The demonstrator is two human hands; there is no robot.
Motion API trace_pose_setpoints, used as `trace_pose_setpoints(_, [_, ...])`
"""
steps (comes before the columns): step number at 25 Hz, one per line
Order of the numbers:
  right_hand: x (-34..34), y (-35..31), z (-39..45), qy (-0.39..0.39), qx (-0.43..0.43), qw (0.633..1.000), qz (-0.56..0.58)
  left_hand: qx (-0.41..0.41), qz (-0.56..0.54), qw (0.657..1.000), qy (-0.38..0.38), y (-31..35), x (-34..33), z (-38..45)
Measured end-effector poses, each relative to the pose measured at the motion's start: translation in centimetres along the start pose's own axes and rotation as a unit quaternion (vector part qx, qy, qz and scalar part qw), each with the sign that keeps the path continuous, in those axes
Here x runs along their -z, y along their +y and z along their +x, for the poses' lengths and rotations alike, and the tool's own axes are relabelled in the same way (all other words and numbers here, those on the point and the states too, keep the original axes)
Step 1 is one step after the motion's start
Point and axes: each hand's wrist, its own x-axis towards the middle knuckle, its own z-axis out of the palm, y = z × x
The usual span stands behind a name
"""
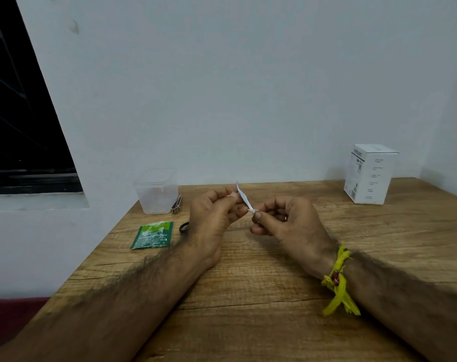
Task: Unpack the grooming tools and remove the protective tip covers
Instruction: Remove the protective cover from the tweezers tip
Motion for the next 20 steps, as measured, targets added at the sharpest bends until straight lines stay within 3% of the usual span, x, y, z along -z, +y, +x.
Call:
trace_pose_setpoints(8, [0.0, 0.1, -0.2, -0.048, 0.123, 0.972, -0.193, 0.016, 0.04, 0.997, 0.067, -0.1, -0.3, -0.1])
trace_pose_setpoints(11, [0.0, 0.1, -0.1, -0.017, 0.128, 0.973, -0.191, 0.014, 0.044, 0.996, 0.071, -0.1, -0.4, -0.2])
trace_pose_setpoints(16, [1.0, 0.5, 0.9, 0.157, 0.152, 0.968, -0.126, 0.025, 0.059, 0.997, -0.043, 0.3, -0.3, -0.7])
trace_pose_setpoints(20, [1.0, 0.6, 1.4, 0.155, 0.248, 0.937, -0.189, 0.022, 0.079, 0.992, -0.095, 0.2, -0.3, -0.8])
